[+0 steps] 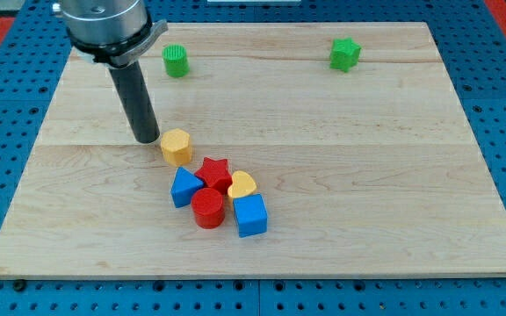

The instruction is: Push the green circle into the blue triangle from its left

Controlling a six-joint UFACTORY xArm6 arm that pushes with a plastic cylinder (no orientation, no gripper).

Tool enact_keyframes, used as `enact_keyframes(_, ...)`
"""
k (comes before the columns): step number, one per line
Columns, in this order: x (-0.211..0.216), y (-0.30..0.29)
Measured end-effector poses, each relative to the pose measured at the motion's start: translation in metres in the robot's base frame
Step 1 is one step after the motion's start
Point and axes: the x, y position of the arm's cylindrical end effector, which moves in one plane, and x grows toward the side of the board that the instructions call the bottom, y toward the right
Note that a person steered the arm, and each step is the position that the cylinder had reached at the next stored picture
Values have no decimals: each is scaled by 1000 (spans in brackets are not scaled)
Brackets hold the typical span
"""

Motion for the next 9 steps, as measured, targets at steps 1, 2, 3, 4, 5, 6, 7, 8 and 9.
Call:
enact_keyframes(1,3,36)
enact_keyframes(2,22,52)
enact_keyframes(3,24,55)
enact_keyframes(4,-37,71)
enact_keyframes(5,-103,74)
enact_keyframes(6,-159,75)
enact_keyframes(7,-177,55)
enact_keyframes(8,-160,19)
enact_keyframes(9,-137,1)
